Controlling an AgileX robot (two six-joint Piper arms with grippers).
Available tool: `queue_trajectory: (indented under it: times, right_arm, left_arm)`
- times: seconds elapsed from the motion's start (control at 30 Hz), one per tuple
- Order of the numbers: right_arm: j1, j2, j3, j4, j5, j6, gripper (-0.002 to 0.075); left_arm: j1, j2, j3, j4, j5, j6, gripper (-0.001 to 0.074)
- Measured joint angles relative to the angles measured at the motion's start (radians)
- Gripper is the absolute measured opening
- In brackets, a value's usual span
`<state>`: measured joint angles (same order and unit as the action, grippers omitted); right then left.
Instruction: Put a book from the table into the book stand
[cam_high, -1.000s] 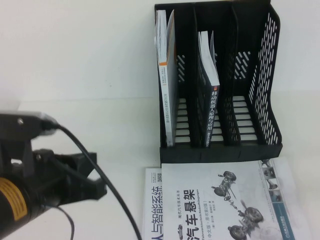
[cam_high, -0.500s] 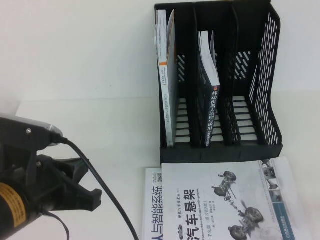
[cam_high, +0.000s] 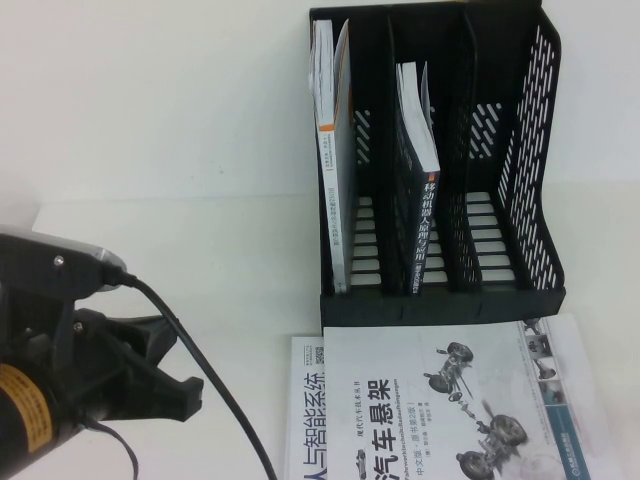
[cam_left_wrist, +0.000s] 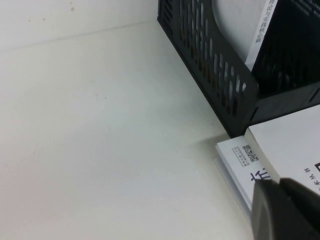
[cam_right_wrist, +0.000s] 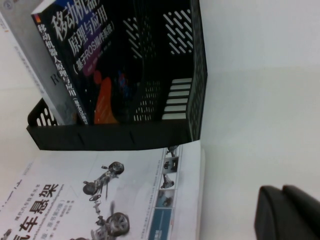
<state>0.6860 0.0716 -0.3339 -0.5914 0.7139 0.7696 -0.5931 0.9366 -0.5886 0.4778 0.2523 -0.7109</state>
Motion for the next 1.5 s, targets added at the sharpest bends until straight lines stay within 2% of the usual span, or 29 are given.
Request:
queue_trajectory:
  times: [0.17, 0.27, 0.37, 0.47, 0.73, 0.9, 1.1, 1.2, 1.33, 1.5]
  right_arm:
    - [0.000, -0.002, 0.000, 0.000, 0.002, 0.000, -0.0003]
    - [0.000, -0.002, 0.000, 0.001, 0.002, 0.000, -0.0003]
    - [0.000, -0.002, 0.000, 0.002, 0.002, 0.000, -0.0003]
    - [0.000, -0.002, 0.000, 0.002, 0.002, 0.000, -0.0003]
    - [0.000, -0.002, 0.000, 0.002, 0.002, 0.000, -0.0003]
    - [0.000, -0.002, 0.000, 0.002, 0.002, 0.000, -0.0003]
    - [0.000, -0.002, 0.000, 0.002, 0.002, 0.000, -0.0003]
    - [0.000, -0.002, 0.000, 0.002, 0.002, 0.000, -0.0003]
    - [0.000, -0.002, 0.000, 0.002, 0.002, 0.000, -0.0003]
    - [0.000, -0.002, 0.000, 0.002, 0.002, 0.000, -0.0003]
  left_arm:
    - [0.035, -0.108, 0.009, 0.049, 0.139, 0.000, -0.0002]
    - [0.093, -0.236, 0.039, 0.058, 0.240, 0.002, -0.0002]
    - [0.179, -0.376, 0.097, 0.060, 0.255, 0.002, -0.0002]
    - [0.271, -0.499, 0.180, 0.060, 0.206, 0.002, -0.0002]
    - [0.538, -0.777, 0.481, 0.036, -0.067, -0.081, -0.0002]
    - [0.605, -0.856, 0.609, 0.030, -0.203, -0.198, -0.0002]
    - [0.617, -0.864, 0.611, 0.044, -0.294, -0.268, -0.0002]
    - [0.612, -0.864, 0.611, -0.030, -0.317, -0.156, -0.0002]
    - [0.596, -0.892, 0.611, -0.267, -0.317, 0.249, -0.0002]
    - [0.596, -0.938, 0.611, -0.492, -0.198, 0.587, -0.0002]
